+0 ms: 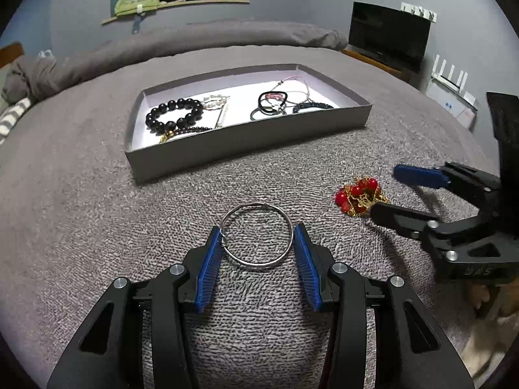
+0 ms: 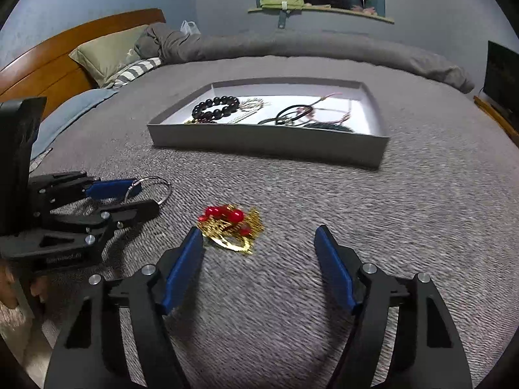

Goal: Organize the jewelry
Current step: 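Grasp the silver hoop earring with the left tool while the right tool grasps the red bead earring, then carry both earrings into the tray and open both tools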

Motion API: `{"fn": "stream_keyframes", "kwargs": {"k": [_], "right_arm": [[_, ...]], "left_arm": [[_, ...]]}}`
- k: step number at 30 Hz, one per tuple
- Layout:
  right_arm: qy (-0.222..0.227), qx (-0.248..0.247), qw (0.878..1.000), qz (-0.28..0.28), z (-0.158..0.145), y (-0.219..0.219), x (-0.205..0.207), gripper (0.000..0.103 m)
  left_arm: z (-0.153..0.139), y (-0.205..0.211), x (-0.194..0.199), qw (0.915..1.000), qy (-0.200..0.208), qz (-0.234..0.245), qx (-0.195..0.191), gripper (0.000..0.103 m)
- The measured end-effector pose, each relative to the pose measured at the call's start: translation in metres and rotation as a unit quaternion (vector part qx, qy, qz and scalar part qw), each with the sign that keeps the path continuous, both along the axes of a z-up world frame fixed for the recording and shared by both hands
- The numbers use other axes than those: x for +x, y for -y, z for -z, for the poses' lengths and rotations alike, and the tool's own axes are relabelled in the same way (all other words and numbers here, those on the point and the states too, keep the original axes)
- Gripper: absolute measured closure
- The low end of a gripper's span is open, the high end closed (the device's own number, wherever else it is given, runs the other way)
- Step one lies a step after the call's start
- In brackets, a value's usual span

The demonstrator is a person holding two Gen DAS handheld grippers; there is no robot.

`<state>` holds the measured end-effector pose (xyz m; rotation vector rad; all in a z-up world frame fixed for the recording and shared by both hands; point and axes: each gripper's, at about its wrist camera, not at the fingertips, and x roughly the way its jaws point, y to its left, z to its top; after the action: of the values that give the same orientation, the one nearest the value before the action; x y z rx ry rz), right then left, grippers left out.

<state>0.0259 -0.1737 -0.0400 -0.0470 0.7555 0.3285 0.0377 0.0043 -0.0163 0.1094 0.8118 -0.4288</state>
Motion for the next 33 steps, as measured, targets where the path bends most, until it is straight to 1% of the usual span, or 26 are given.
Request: {"fn": "stream_keyframes", "kwargs": {"k": [1, 2, 3, 7, 9, 10, 11, 12, 13, 24, 28, 33], "right_arm": [[-0.002, 0.003, 1.000, -0.001, 0.000, -0.001, 0.002, 0.033], [-0.006, 0.007, 1.000, -0.003, 0.001, -0.003, 0.005, 0.035], [-0.010, 0.007, 1.000, -0.004, 0.002, -0.005, 0.008, 0.040], [-0.023, 0.004, 1.000, -0.007, 0.005, -0.012, 0.015, 0.042], [-0.025, -0.002, 1.000, -0.009, 0.006, -0.015, 0.016, 0.049], [-0.026, -0.007, 1.000, -0.011, 0.007, -0.017, 0.017, 0.050], [-0.026, -0.010, 1.000, -0.011, 0.008, -0.018, 0.017, 0.058], [-0.027, -0.013, 0.999, -0.013, 0.009, -0.019, 0.017, 0.068], [-0.027, -0.015, 0.999, -0.013, 0.009, -0.019, 0.017, 0.070], [-0.011, -0.004, 1.000, -0.001, 0.002, -0.010, 0.009, 0.072], [-0.003, 0.001, 1.000, 0.007, -0.004, -0.002, 0.006, 0.072], [0.004, 0.009, 1.000, 0.012, -0.010, 0.004, 0.005, 0.072]], "left_arm": [[0.000, 0.001, 0.000, 1.0000, 0.002, 0.001, 0.002, 0.056], [-0.001, 0.002, -0.001, 1.0000, 0.003, 0.001, 0.004, 0.056], [0.000, 0.003, -0.001, 1.0000, 0.003, 0.002, 0.004, 0.056], [0.001, 0.004, -0.001, 1.0000, 0.001, 0.003, 0.004, 0.056], [0.002, 0.004, -0.001, 1.0000, 0.000, 0.003, 0.006, 0.056], [0.002, 0.005, -0.001, 1.0000, 0.000, 0.003, 0.007, 0.056], [0.002, 0.005, 0.000, 1.0000, 0.000, 0.003, 0.007, 0.056], [0.003, 0.005, 0.000, 1.0000, -0.001, 0.003, 0.008, 0.056], [0.003, 0.006, 0.000, 1.0000, -0.001, 0.004, 0.009, 0.056], [-0.001, 0.004, -0.002, 1.0000, 0.005, 0.003, 0.002, 0.056], [-0.005, 0.005, -0.005, 0.9999, 0.015, 0.005, 0.000, 0.056], [-0.005, 0.005, -0.003, 0.9999, 0.012, 0.003, -0.001, 0.056]]}}
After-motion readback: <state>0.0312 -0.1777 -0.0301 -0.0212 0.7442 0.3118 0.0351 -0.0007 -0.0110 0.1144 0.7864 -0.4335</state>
